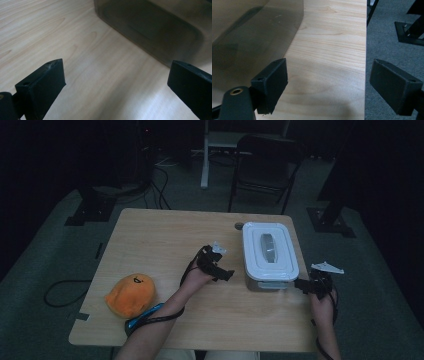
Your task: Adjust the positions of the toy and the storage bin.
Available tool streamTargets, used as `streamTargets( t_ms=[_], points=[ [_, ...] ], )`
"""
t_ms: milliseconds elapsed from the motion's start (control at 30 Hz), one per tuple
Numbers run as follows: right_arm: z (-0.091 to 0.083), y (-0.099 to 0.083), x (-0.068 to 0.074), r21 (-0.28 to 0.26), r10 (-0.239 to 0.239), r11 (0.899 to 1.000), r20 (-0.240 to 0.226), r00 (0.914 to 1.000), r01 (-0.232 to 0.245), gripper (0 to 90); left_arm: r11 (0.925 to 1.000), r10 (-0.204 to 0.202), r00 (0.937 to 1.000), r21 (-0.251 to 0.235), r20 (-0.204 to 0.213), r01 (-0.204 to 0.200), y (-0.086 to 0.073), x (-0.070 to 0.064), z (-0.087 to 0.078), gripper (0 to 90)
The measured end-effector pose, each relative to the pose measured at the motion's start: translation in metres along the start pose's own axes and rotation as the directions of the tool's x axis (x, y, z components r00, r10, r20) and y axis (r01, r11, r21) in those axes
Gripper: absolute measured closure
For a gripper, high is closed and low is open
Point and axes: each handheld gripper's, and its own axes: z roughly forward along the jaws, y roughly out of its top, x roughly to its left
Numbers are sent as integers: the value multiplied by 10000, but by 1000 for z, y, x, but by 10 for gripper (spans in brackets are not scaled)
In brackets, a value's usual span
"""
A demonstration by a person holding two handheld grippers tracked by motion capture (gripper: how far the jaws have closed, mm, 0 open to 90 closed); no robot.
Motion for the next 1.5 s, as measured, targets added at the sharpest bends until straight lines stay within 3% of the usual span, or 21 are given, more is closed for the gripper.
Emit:
streamTargets(
  t_ms=[133, 267, 533, 667, 700, 733, 833, 1100, 1500],
  points=[
    [11, 6, -2, 257, 13, 9997, -124, 9999, -10, 146, 9995, 206, 9998, 260, -34, -205, 6, 2, 10, 19],
    [15, 9, -1, 254, -27, 9997, -224, 9997, 33, 146, 9998, 83, 10000, 162, 21, -83, 11, 5, 13, 19],
    [24, 16, 3, 283, -196, 9994, -86, 9998, 199, 151, 9996, 263, 9994, 80, -216, -261, 35, 7, 22, 19],
    [22, 18, 2, 118, -171, 9998, -413, 9990, 176, 163, 9996, 297, 9995, 18, 97, -297, 42, 1, 26, 19],
    [19, 19, 2, -38, -159, 9999, -972, 9951, 156, 176, 9992, 382, 9993, 92, 48, -382, 43, -1, 26, 19],
    [19, 19, 2, -38, -159, 9999, -972, 9951, 156, 176, 9985, 535, 9985, 136, -127, -534, 44, -3, 27, 19],
    [19, 19, 3, -34, -219, 9998, -1240, 9920, 216, 188, 9992, 404, 9992, 32, -80, -404, 44, -3, 25, 19],
    [18, 21, 11, -98, -555, 9985, -1237, 9908, 547, 241, 9994, 326, 9995, 132, -38, -325, 41, -3, 21, 20],
    [20, 32, 34, -140, -1180, 9930, -1470, 9821, 1173, 256, 9983, 526, 9976, 289, -454, -513, 27, 6, -1, 20]
  ],
)
